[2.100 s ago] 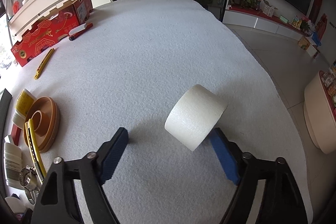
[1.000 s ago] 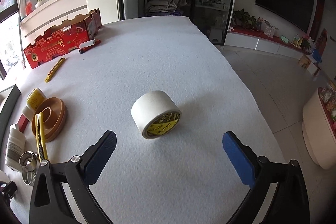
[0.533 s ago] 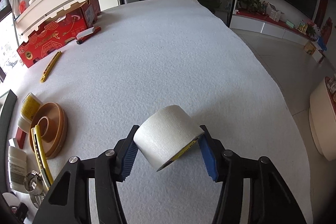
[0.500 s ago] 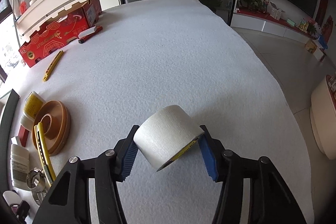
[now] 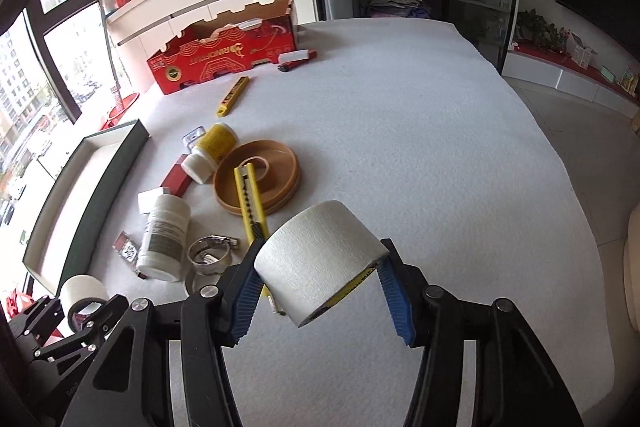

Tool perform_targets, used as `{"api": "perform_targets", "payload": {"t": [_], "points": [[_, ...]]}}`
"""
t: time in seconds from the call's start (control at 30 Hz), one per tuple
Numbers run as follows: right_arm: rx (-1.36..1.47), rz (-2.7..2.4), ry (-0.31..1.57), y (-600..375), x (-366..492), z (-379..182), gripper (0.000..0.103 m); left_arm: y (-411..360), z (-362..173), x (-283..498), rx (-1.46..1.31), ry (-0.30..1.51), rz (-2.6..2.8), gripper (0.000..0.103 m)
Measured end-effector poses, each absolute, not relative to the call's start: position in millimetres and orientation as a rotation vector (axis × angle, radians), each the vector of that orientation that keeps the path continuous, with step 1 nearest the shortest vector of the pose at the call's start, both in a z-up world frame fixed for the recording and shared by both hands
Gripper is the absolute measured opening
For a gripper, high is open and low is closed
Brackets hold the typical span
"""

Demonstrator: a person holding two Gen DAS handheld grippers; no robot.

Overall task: Organize rigid objects
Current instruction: 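Carry the tape roll in the right tool over the green tray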

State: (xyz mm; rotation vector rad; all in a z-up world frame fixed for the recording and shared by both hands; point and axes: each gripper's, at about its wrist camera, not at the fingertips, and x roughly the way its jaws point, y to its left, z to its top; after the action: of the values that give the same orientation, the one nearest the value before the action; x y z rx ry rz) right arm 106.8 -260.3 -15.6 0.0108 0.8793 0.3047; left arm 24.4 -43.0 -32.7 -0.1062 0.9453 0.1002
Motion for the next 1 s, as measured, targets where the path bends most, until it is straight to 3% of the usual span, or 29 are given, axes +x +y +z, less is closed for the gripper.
{"api": "perform_targets", "payload": {"t": [0.37, 1.0], "points": [[-0.074, 0.464, 0.861, -184.9, 99.0, 8.7, 0.056, -3.6, 10.4, 15.2, -0.191, 0.837, 0.164, 0.051], [-0.209, 0.716, 0.830, -30.5, 119.5, 40.6, 0.056, 129.5, 36.3, 16.8, -0.309, 0.726, 0.477, 0.051]]}}
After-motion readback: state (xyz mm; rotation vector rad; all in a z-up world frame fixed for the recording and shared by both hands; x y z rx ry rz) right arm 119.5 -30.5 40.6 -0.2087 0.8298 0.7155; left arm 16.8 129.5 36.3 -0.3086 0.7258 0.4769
